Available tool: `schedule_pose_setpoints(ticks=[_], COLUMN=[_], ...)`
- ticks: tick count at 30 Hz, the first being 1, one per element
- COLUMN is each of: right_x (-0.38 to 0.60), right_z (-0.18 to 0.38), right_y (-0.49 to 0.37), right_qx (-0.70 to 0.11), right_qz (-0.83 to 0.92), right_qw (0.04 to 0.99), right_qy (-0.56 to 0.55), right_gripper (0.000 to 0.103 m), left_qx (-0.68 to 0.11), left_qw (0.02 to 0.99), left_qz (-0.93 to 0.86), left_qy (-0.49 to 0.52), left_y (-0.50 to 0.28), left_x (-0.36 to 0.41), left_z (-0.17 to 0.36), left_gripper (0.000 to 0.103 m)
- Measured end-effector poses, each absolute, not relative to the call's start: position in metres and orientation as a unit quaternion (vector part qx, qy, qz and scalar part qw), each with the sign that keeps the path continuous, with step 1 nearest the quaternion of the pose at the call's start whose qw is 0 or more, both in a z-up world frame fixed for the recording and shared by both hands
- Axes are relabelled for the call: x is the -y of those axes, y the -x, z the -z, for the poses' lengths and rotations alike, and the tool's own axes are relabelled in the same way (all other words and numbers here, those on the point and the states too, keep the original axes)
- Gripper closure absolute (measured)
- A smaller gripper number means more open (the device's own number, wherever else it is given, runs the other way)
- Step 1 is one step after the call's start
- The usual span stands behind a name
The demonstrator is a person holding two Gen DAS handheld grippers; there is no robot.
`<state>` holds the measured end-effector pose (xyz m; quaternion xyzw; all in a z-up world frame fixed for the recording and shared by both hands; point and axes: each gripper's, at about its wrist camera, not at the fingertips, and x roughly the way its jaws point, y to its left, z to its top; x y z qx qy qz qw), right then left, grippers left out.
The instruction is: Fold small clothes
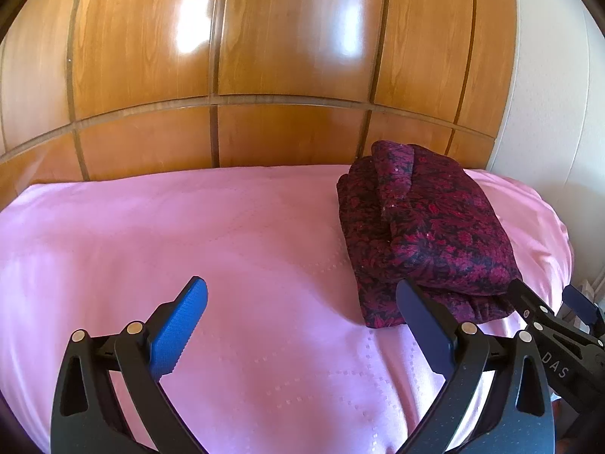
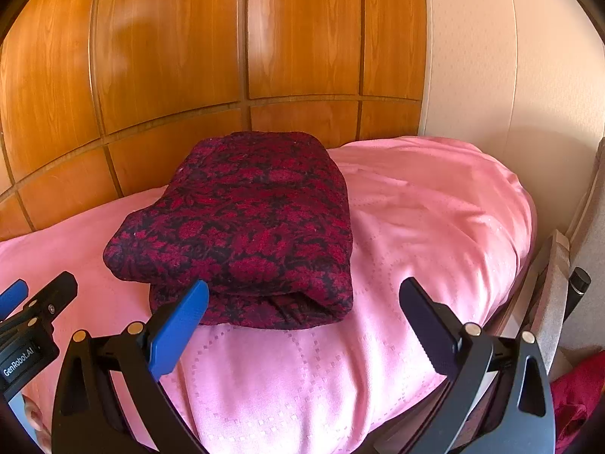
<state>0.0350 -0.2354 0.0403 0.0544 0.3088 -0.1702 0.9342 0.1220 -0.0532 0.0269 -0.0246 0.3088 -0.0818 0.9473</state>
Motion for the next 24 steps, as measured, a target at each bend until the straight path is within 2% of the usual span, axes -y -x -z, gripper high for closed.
schedule_pose_setpoints(ticks=[24], right_x=[0.2367], right_z=[-0.0329], right_y=[-0.0408], right_qx=[-0.322], right_qz=[0.158], right_qw=[0.932], right_qy=[-0.055], right_gripper=[0.002], left_qx=[-0.313], left_qw=[0.946], left_qz=[0.080], left_qy=[0.030], left_y=[-0.1231], left_x=[0.0497], left_z=[-0.0236], left_gripper=[0.004])
